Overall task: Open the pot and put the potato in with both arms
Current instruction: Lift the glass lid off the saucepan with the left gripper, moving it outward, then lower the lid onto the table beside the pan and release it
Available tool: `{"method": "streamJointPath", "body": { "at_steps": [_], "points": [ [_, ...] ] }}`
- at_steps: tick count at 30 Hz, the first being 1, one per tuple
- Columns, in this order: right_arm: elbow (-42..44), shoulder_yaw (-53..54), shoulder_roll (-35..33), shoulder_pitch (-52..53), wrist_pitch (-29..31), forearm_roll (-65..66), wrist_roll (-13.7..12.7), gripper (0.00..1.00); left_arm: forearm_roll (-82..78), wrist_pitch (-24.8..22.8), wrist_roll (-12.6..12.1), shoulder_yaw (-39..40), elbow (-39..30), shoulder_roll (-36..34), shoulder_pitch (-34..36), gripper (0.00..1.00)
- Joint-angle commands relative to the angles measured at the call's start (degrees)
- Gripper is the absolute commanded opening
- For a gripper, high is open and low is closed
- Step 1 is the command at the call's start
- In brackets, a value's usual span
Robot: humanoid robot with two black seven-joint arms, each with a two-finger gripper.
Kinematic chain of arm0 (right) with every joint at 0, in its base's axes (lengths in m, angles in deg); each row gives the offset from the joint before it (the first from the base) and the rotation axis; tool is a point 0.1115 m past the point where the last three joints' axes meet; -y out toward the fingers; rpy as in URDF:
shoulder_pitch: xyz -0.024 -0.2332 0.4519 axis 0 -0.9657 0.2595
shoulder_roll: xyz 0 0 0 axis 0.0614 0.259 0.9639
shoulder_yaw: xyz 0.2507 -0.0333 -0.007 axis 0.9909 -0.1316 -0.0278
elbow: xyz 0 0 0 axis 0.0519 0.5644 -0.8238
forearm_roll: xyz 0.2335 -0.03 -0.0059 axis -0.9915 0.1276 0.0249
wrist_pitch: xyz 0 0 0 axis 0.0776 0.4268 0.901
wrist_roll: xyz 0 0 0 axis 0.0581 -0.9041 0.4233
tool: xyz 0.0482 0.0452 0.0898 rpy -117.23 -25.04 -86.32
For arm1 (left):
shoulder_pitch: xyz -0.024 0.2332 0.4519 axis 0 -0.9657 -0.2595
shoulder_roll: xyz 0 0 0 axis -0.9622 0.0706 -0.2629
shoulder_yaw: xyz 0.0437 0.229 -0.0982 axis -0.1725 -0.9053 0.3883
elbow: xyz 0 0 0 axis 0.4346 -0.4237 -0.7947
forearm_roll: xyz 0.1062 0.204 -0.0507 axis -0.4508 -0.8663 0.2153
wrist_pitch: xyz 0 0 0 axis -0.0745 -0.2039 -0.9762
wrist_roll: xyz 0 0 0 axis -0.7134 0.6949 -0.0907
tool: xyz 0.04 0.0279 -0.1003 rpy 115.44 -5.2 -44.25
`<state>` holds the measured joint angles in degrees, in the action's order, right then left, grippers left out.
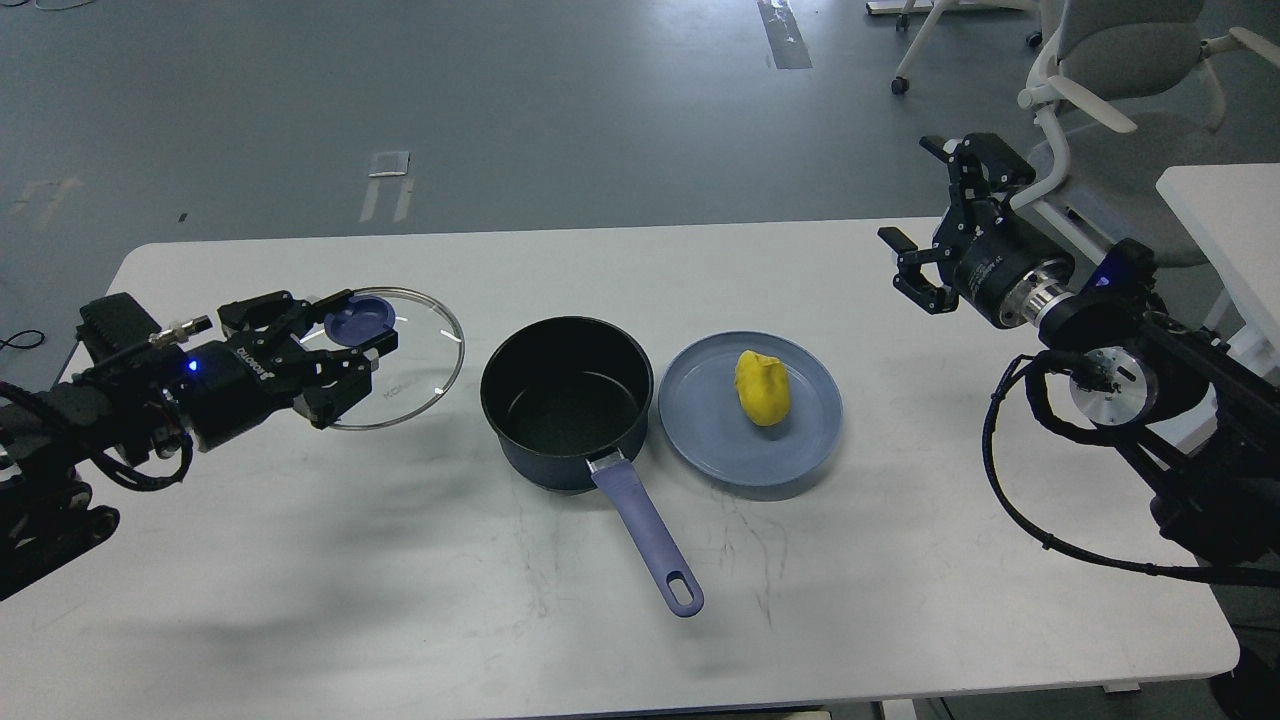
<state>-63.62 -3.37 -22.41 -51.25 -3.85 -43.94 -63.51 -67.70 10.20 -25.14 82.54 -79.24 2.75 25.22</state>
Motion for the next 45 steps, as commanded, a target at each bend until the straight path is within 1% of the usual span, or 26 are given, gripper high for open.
{"method": "streamJointPath", "body": {
  "at_steps": [1,2,3,5,15,16,17,18,22,24,25,26,28,29,30,35,37,38,39,41,43,45],
  "points": [
    [-0.07,-0.78,-0.06,0.11,0.04,0.02,-0.01,1.00,0.10,0.35,0.00,-0.05,3.91,0.81,-3.84,0.44],
    [-0.07,-1.22,-0.05,0.11,0.04,0.02,-0.01,1.00,0.10,0.35,0.00,-0.05,5.74,1.24,-4.97,0.44],
    [-0.07,-1.22,-0.05,0.11,0.04,0.02,-0.01,1.00,0.10,0.35,0.00,-0.05,5.76,1.25,-4.98,0.44],
    [-0.07,-1.40,-0.05,0.19,0.04,0.02,-0.01,1.00,0.63,0.35,0.00,-0.05,8.65,3.43,-5.86,0.44],
    [-0.07,-1.66,-0.41,0.19,0.04,0.02,-0.01,1.00,2.56,0.35,0.00,-0.13,9.27,5.64,-7.27,0.45],
    [-0.07,-1.66,-0.41,0.19,0.04,0.02,-0.01,1.00,2.56,0.35,0.00,-0.05,9.53,5.90,-7.36,0.45],
    [-0.07,-1.66,-0.49,0.19,0.04,0.02,-0.01,1.00,2.56,0.35,0.00,-0.13,10.06,6.17,-7.62,0.49],
    [-0.07,-1.66,-0.49,0.19,0.04,0.02,-0.01,1.00,2.65,0.35,0.00,-0.14,10.24,6.34,-7.88,0.51],
    [-0.07,-1.66,-0.58,0.11,0.04,0.02,-0.01,1.00,2.65,0.35,0.00,-0.05,12.61,7.92,-8.50,0.53],
    [-0.07,-1.66,-0.67,0.11,0.04,0.02,-0.01,1.00,2.74,0.35,0.00,-0.05,13.84,8.98,-8.50,0.57],
    [-0.07,-1.66,-0.67,0.11,0.04,0.02,-0.01,1.00,2.74,0.35,0.00,-0.05,14.19,9.42,-8.50,0.63],
    [-0.07,-1.66,-0.67,0.11,0.04,0.02,-0.01,1.00,2.74,0.35,0.00,-0.05,14.20,9.68,-8.50,0.73],
    [-0.07,-1.66,-0.67,0.11,0.04,0.02,-0.01,1.00,2.74,0.35,0.00,-0.05,14.11,9.68,-8.50,0.82],
    [-0.07,-1.66,-0.67,0.11,0.04,0.02,-0.01,1.00,2.83,0.35,0.00,-0.05,14.02,9.68,-8.50,0.89],
    [-0.16,-1.66,-0.67,0.19,0.04,0.02,-0.01,1.00,3.61,0.35,0.00,0.04,13.76,9.68,-8.24,0.98],
    [-0.16,-1.93,-0.93,1.16,0.48,2.21,-0.01,1.00,15.73,0.35,0.00,-0.05,10.34,9.25,-7.71,0.98],
    [-0.34,-3.32,-2.33,2.12,0.92,8.52,0.08,1.00,21.52,0.35,0.00,0.04,5.78,8.46,-6.14,0.98],
    [-0.42,-4.12,-2.69,2.74,0.92,10.46,0.08,1.00,22.42,0.35,0.00,0.04,4.63,8.19,-5.08,0.98],
    [-0.60,-6.39,-3.47,4.66,1.27,14.22,0.08,1.00,24.25,0.35,0.00,0.74,2.27,7.41,-3.51,0.98],
    [-0.95,-9.82,-4.53,7.13,2.59,18.81,0.17,1.00,26.98,-1.89,0.00,1.18,0.23,6.44,-2.44,0.98],
    [-1.30,-15.88,-6.29,11.52,4.26,26.01,1.57,1.00,34.53,-5.66,0.00,3.11,-2.06,5.55,-0.95,0.98],
    [-1.13,-24.47,-7.52,17.48,4.35,35.83,4.98,1.00,48.89,-13.37,0.00,6.27,-2.86,5.47,1.33,0.98]
  ]
}}
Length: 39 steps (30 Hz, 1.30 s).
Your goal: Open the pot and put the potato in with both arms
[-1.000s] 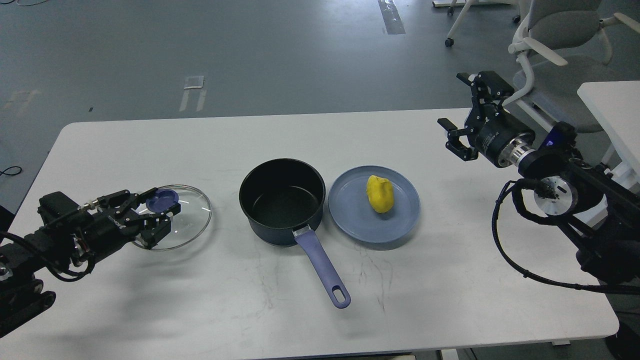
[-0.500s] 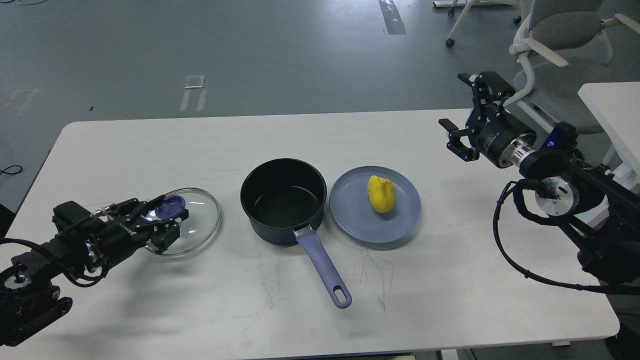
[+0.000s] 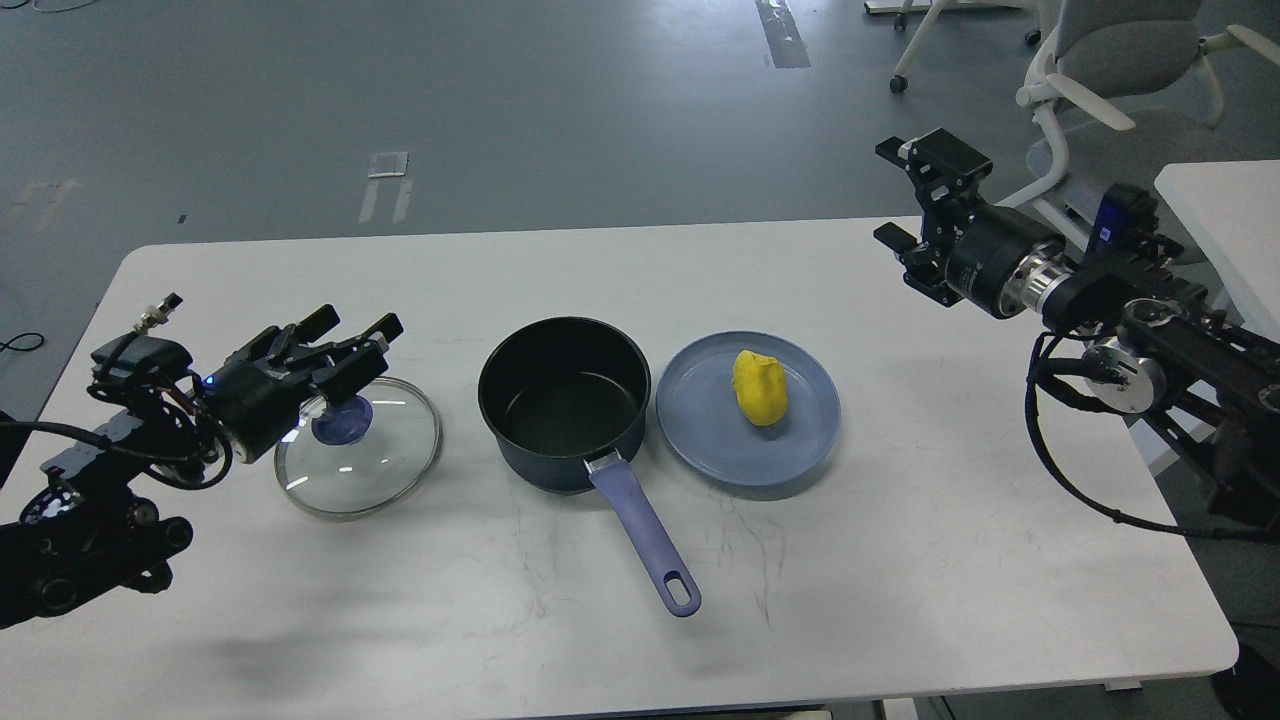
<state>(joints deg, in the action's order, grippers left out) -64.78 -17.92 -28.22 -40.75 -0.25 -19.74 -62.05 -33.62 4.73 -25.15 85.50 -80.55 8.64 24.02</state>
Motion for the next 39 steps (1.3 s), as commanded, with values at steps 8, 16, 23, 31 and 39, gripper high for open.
{"method": "streamJointPath", "body": {
  "at_steps": [8,16,23,31,39],
  "points": [
    [1.78,-25.76,-0.23,13.24,0.65,31.00,7.14,1.00,50.01,-23.75,-4.05,10.77,-1.29,0.45,8.08,0.98],
    [6.27,-34.83,5.39,15.09,1.18,33.66,8.11,1.00,54.18,-25.79,-10.85,19.39,-1.73,5.73,7.47,0.98],
    [12.69,-40.19,12.96,16.32,1.27,33.66,8.11,1.00,55.32,-25.88,-10.50,20.89,-1.82,7.75,6.76,0.98],
    [16.11,-42.65,16.38,17.03,1.27,33.66,8.20,0.97,54.53,-25.70,-8.75,20.54,-1.03,7.84,5.63,0.98],
    [19.19,-46.26,18.76,16.85,1.18,33.66,8.98,0.92,54.44,-25.70,-7.25,20.45,-1.02,7.58,3.43,0.98]
  ]
}}
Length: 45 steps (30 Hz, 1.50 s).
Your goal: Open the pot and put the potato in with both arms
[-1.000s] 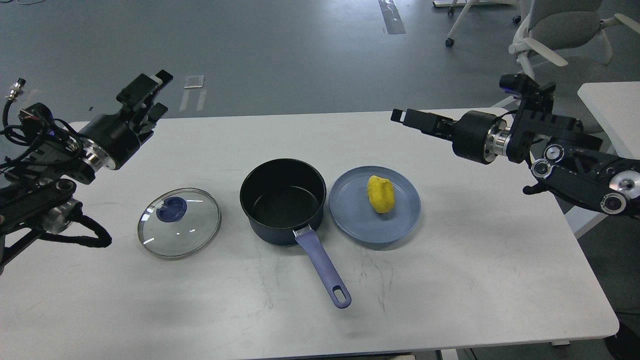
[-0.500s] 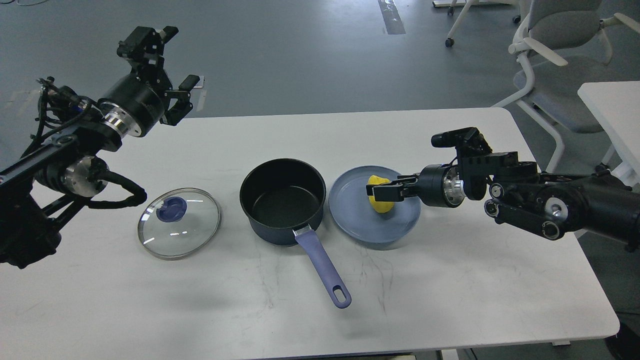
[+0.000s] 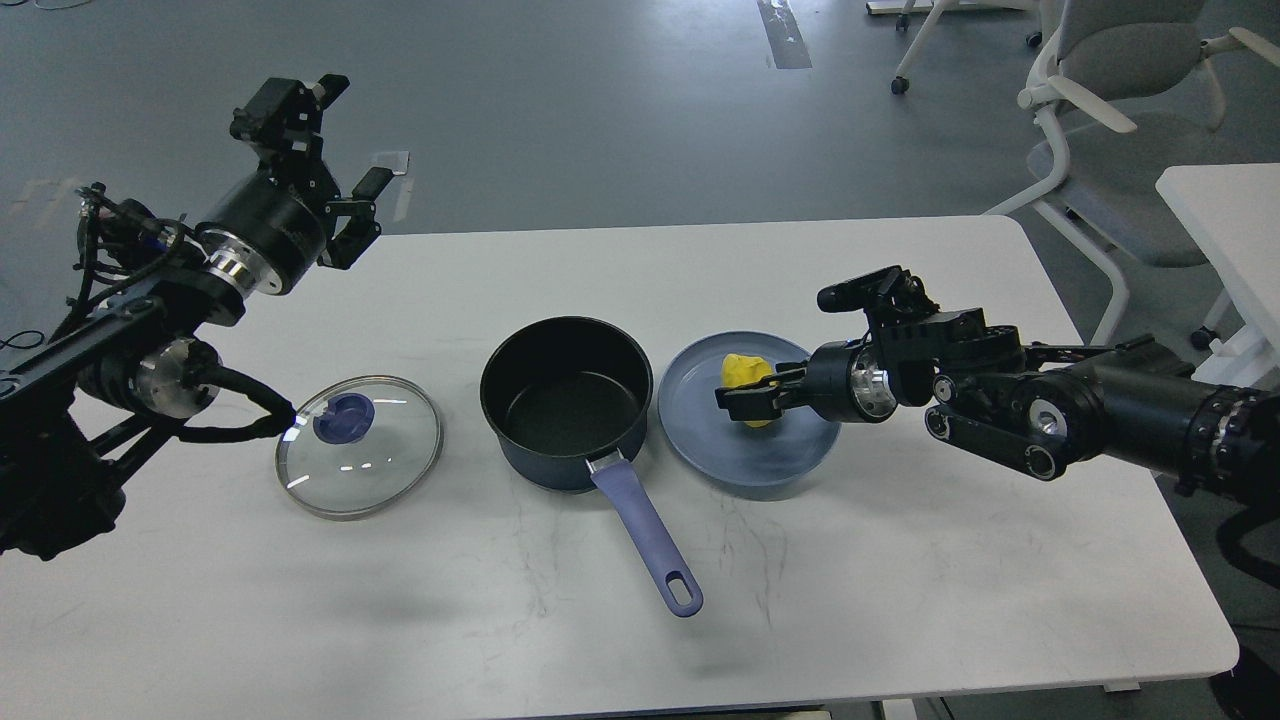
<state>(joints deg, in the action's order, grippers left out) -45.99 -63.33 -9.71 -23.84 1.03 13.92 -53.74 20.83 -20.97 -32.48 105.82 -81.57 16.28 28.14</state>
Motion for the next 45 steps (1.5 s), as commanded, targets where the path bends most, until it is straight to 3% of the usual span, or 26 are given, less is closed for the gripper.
{"method": "streamJointPath", "body": {
  "at_steps": [1,2,3,5,7,9,15,19,28,31,33,34,35,45],
  "points": [
    [0.66,-0.85,0.34,0.03,-0.09,-0.01,1.29,0.89,-0.01,0.00,0.25,0.05,0.00,-0.07,-0.87,0.98],
    [1.01,-0.85,0.60,0.12,0.00,-0.01,1.64,0.86,-0.01,0.00,0.52,0.05,0.00,-0.07,-0.87,0.98],
    [1.89,-1.02,1.21,0.21,0.00,0.08,2.60,0.74,-0.01,0.00,0.95,0.05,0.00,-0.15,-1.05,0.98],
    [2.60,-1.37,1.83,0.21,0.00,0.08,3.22,0.61,-0.01,0.00,1.31,0.05,0.00,-0.33,-1.22,0.98],
    [3.47,-2.78,2.80,0.47,-0.09,0.08,4.28,0.34,-0.01,0.09,1.40,0.05,0.00,-0.51,-1.31,0.98],
    [3.91,-3.13,3.76,0.56,-0.09,0.17,4.46,0.20,-0.01,0.18,1.40,0.05,0.00,-0.68,-1.75,0.98],
    [4.09,-3.05,4.12,4.76,-0.44,0.17,4.46,0.16,-0.27,0.18,2.01,0.05,0.00,-0.95,-2.37,0.98],
    [4.01,-2.61,4.47,8.02,-4.12,0.17,4.63,0.16,-0.27,0.18,2.36,-0.04,0.00,-1.21,-2.37,0.98],
    [5.23,-3.05,15.35,8.30,-13.26,0.17,7.09,0.16,-0.27,0.00,2.28,0.22,-0.70,-1.39,-2.10,0.98],
    [8.22,-3.05,16.60,6.45,-13.71,0.08,7.09,0.22,-0.27,-0.09,2.28,0.40,-0.70,-1.39,-2.10,0.98],
    [9.36,-3.05,16.60,6.18,-13.71,0.00,7.09,0.57,-0.27,-0.09,2.19,0.49,-0.70,-1.39,-2.01,0.98],
    [8.93,-3.05,16.60,6.18,-13.54,-0.44,7.09,0.96,-0.27,-0.09,2.10,0.49,-0.79,-1.39,-2.01,0.98],
    [8.40,-3.13,16.60,6.18,-13.36,-0.62,7.09,1.00,-0.27,-0.09,2.10,0.57,-0.87,-1.30,-2.01,0.98],
    [6.03,2.48,16.60,6.36,-12.48,-8.86,6.66,1.00,0.78,-0.96,1.66,1.19,-1.31,-1.03,-2.37,0.98]
  ]
}}
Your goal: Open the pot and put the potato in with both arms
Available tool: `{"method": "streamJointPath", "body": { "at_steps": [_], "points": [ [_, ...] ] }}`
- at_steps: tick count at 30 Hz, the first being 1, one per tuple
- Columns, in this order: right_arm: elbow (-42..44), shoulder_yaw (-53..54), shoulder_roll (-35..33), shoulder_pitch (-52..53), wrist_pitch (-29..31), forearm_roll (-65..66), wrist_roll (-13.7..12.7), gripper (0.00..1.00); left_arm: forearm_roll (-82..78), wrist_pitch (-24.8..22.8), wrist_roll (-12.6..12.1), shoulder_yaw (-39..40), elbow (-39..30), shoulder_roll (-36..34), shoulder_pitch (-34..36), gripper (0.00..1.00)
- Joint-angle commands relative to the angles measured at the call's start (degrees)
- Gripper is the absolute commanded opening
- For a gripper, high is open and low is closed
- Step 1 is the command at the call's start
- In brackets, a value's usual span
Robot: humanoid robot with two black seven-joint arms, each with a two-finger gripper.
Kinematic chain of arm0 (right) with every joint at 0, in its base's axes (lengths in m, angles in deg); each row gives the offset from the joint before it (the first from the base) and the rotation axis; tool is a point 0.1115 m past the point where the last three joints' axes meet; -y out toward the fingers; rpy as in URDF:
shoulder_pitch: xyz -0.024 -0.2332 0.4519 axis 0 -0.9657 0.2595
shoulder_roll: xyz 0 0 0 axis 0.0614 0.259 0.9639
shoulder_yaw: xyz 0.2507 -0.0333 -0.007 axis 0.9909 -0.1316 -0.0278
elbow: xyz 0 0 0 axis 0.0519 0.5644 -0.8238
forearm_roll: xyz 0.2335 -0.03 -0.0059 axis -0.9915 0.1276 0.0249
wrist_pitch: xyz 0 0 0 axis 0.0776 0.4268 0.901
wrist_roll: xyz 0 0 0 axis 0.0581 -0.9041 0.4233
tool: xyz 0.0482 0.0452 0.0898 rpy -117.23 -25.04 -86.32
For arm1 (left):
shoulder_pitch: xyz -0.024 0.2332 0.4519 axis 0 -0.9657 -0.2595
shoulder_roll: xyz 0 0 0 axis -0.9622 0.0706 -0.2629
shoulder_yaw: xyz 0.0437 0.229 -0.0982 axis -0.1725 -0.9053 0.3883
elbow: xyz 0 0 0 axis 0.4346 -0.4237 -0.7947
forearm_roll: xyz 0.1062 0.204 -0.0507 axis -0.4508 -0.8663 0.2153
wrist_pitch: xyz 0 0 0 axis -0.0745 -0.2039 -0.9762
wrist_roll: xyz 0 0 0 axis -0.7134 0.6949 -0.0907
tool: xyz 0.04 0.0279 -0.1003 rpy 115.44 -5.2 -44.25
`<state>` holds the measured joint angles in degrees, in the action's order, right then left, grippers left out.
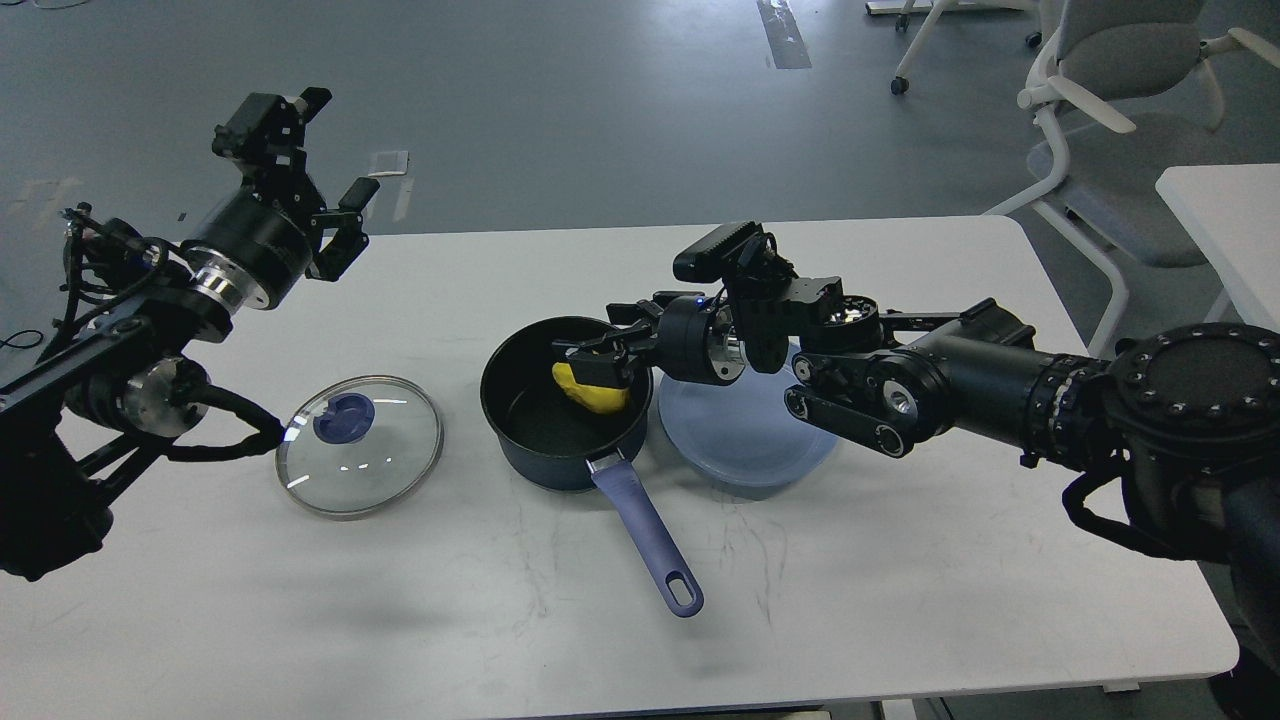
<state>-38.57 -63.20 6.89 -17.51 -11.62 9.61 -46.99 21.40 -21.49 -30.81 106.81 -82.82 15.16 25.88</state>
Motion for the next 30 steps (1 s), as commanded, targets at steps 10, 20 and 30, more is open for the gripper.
{"method": "streamJointPath", "body": {
  "at_steps": [10,20,30],
  "points": [
    [-8.07,30.70,-7.02,-4.35,10.34,-51.80,-4.73,1.00,5.40,-3.61,-0.10,3.45,-0.07,0.79,-3.61,0.98],
    [-7.98,50.08,-9.76,-18.42,12.74,-60.12,-12.65,1.00,10.06,-9.94,-5.45,6.35,0.19,1.05,-7.31,0.98],
    [-8.69,50.88,-10.28,-17.73,13.44,-59.94,-13.36,1.00,10.41,-9.94,-5.02,6.62,-0.07,0.96,-7.31,0.98]
  ]
}}
